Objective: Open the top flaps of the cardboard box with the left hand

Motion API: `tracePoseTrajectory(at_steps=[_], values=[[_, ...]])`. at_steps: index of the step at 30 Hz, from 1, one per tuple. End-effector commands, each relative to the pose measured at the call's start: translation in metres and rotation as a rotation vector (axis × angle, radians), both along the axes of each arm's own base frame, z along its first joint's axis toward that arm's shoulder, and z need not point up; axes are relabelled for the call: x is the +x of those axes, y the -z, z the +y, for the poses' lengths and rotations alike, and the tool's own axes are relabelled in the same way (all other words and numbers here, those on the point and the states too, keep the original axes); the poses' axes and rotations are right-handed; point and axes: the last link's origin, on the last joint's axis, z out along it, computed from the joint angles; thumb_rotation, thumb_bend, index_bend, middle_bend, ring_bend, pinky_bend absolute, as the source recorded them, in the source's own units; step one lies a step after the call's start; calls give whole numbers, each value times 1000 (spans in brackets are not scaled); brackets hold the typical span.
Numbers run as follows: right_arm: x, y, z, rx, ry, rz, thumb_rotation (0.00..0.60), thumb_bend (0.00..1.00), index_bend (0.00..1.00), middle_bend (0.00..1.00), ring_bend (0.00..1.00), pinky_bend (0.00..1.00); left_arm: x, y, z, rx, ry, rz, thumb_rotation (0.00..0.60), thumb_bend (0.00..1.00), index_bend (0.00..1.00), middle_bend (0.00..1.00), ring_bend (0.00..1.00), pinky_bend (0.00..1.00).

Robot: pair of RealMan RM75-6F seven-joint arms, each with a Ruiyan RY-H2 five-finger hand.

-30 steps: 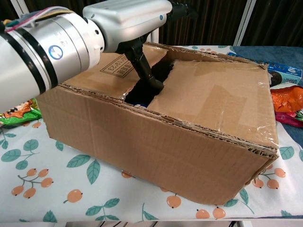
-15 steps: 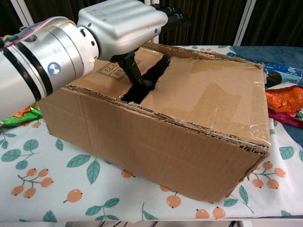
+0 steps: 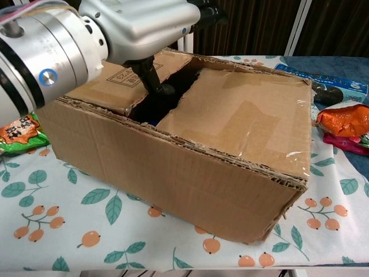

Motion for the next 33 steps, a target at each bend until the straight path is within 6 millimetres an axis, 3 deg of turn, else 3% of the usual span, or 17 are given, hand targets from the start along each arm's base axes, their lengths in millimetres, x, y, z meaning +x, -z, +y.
tracePoseTrajectory(at_steps=[1,19,33], values=[[0,-1,0,-1,0,1,600,241,0,0,0,0,2,-6,0,28,11,8,600,204,0,0,49,165],[5,-2,1,-6,-15,4,600,246,0,0,0,0,-3,-54,13,238,59,61,600,207,0,0,49,165],[11,-1,1,-7,-21,16,600,246,0,0,0,0,-42,-123,65,516,-36,99,600,208,0,0,49,165]])
